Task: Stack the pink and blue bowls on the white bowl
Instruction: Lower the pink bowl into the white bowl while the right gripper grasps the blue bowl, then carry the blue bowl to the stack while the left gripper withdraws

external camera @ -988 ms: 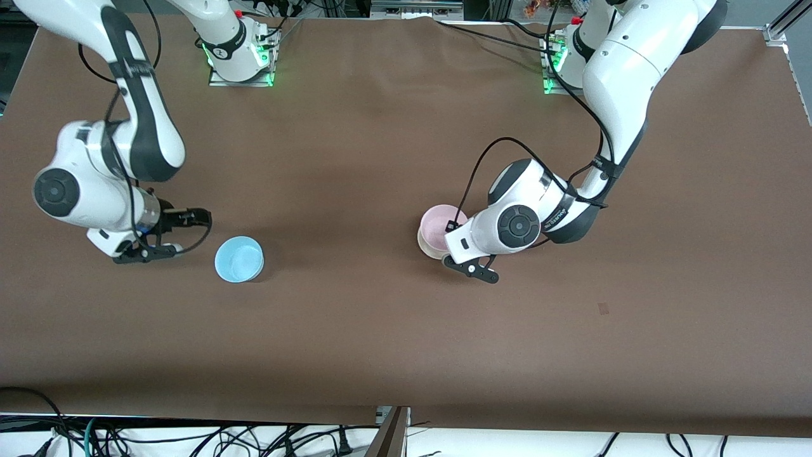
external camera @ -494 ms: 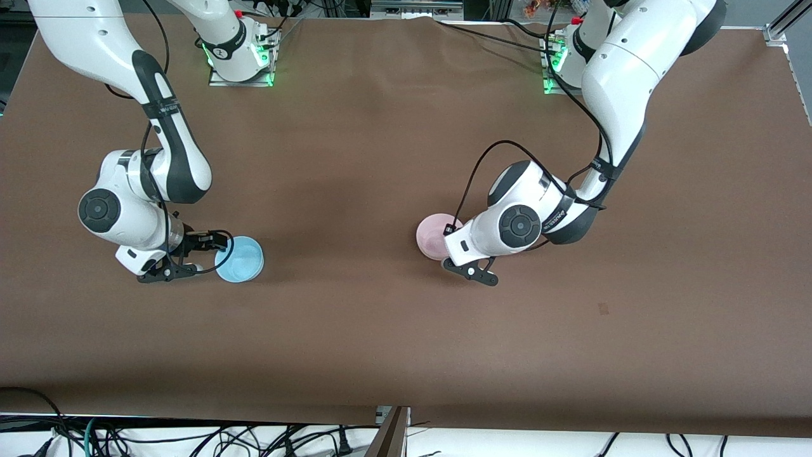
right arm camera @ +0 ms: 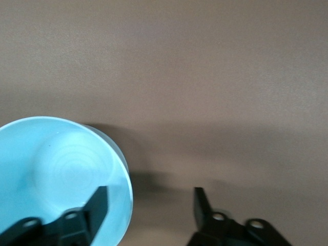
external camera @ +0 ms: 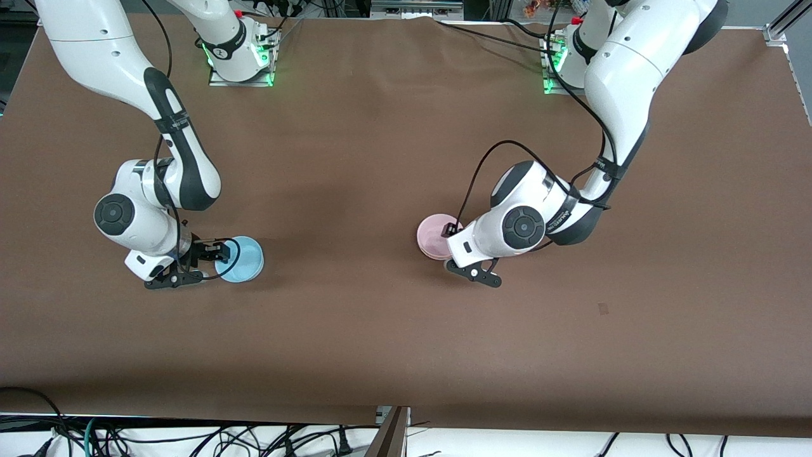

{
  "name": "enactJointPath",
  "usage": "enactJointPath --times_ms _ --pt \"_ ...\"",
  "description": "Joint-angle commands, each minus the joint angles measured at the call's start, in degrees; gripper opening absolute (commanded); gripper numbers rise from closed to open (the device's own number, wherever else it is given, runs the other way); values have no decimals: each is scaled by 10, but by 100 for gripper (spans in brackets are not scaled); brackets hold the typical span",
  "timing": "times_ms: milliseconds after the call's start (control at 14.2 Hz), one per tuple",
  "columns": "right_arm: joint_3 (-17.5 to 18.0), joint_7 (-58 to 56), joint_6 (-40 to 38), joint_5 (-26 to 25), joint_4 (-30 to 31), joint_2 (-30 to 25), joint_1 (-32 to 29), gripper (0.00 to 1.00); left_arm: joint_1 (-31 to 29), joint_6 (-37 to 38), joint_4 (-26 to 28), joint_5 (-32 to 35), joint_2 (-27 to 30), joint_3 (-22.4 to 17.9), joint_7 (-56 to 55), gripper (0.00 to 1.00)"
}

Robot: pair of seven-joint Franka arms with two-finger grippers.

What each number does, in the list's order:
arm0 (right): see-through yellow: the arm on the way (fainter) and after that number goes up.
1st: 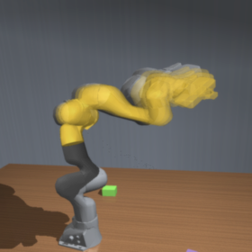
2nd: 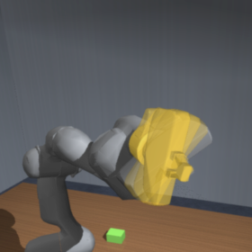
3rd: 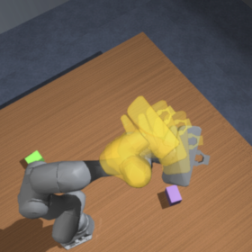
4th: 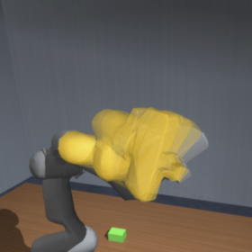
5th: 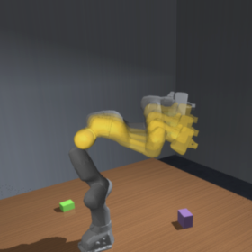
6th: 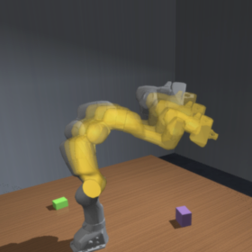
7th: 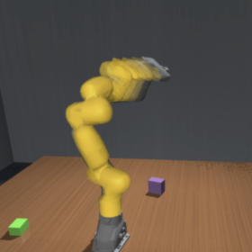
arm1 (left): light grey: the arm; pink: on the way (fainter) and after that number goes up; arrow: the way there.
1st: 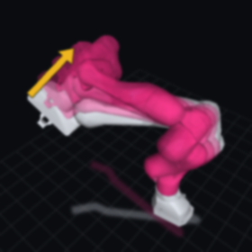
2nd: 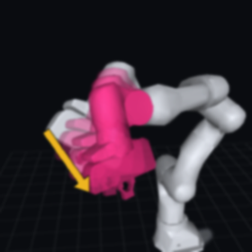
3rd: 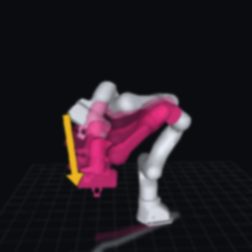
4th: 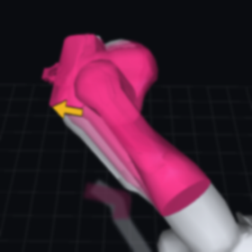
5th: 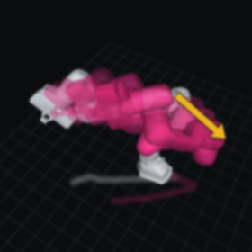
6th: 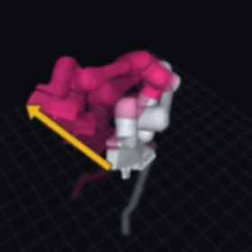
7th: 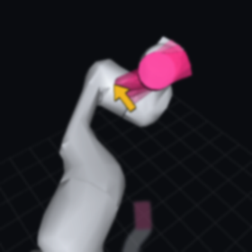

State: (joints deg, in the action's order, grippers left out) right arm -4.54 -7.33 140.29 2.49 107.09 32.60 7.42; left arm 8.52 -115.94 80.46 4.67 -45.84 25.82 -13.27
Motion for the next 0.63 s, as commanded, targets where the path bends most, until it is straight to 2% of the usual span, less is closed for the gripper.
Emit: enactJointPath --times_ms 0,282,564 --pt "2 6 1 7 -7 4 1 52 -22 63 1 11 57 -2 -3 100" --pt "5 87 1 7 -8 4 19 0 -98 149 1 10 136 0 5 100" --pt "5 99 -3 9 -13 4 28 0 -162 183 1 10 187 0 67 100"
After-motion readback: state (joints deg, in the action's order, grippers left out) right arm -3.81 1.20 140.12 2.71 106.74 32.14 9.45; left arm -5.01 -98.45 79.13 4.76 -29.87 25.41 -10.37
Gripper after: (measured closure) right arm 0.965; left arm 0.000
